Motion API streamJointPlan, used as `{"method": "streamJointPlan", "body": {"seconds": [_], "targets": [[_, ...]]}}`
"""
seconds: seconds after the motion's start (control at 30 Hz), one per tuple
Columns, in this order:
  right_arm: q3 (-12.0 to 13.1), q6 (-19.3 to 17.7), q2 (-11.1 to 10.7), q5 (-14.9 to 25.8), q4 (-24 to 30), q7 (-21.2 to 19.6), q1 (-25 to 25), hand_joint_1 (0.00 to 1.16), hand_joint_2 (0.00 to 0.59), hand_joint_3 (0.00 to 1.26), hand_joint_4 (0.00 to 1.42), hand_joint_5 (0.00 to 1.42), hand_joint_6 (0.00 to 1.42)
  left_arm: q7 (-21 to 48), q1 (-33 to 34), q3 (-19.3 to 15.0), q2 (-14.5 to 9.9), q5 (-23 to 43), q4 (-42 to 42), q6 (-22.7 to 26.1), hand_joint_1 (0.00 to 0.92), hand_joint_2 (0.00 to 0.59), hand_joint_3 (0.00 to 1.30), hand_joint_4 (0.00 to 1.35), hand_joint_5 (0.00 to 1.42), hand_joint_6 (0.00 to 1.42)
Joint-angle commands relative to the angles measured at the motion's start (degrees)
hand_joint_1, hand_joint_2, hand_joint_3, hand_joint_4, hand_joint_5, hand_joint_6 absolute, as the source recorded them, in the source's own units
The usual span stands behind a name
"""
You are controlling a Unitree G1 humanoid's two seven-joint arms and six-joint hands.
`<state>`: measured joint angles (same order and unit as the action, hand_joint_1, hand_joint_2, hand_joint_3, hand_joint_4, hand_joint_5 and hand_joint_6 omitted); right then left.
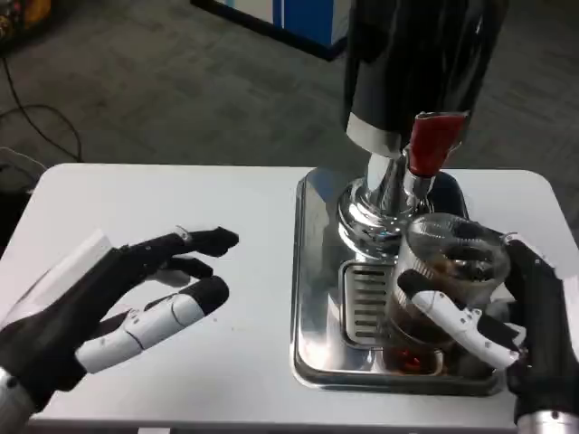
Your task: Grasp the cup under the faucet to collect the drink, then remove the cup.
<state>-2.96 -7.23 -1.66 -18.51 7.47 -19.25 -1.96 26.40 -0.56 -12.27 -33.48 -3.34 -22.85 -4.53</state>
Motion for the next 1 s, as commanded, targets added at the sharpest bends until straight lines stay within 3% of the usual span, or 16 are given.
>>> {"method": "streamJointPlan", "body": {"seconds": [0.03,0.27,0.73,1.0], "targets": [[2.2,-2.9,-2.3,1.8,4.0,2.9,2.1,0.84,0.165,0.94,1.15,1.42,1.40,-0.4,1.7,1.3,-0.4,-1.2,0.2,0.6,0.004,0.109,0.28,0.23,0.32,0.33],[4.7,-3.6,-4.3,3.7,7.2,6.7,5.3,0.84,0.158,0.95,1.15,1.42,1.42,0.0,3.5,2.5,-0.7,-2.2,-0.9,1.2,0.001,0.106,0.27,0.22,0.31,0.32],[10.3,-5.1,-8.3,11.3,19.7,16.6,14.7,0.84,0.171,0.97,1.18,1.42,1.42,2.6,4.8,5.8,-3.5,-5.7,-7.7,3.3,0.000,0.080,0.21,0.13,0.21,0.25],[12.6,-5.4,-8.8,14.5,23.9,20.9,18.2,0.84,0.174,1.00,1.19,1.42,1.42,4.5,3.0,6.0,-5.1,-7.5,-13.1,4.4,0.000,0.062,0.18,0.09,0.17,0.22]]}}
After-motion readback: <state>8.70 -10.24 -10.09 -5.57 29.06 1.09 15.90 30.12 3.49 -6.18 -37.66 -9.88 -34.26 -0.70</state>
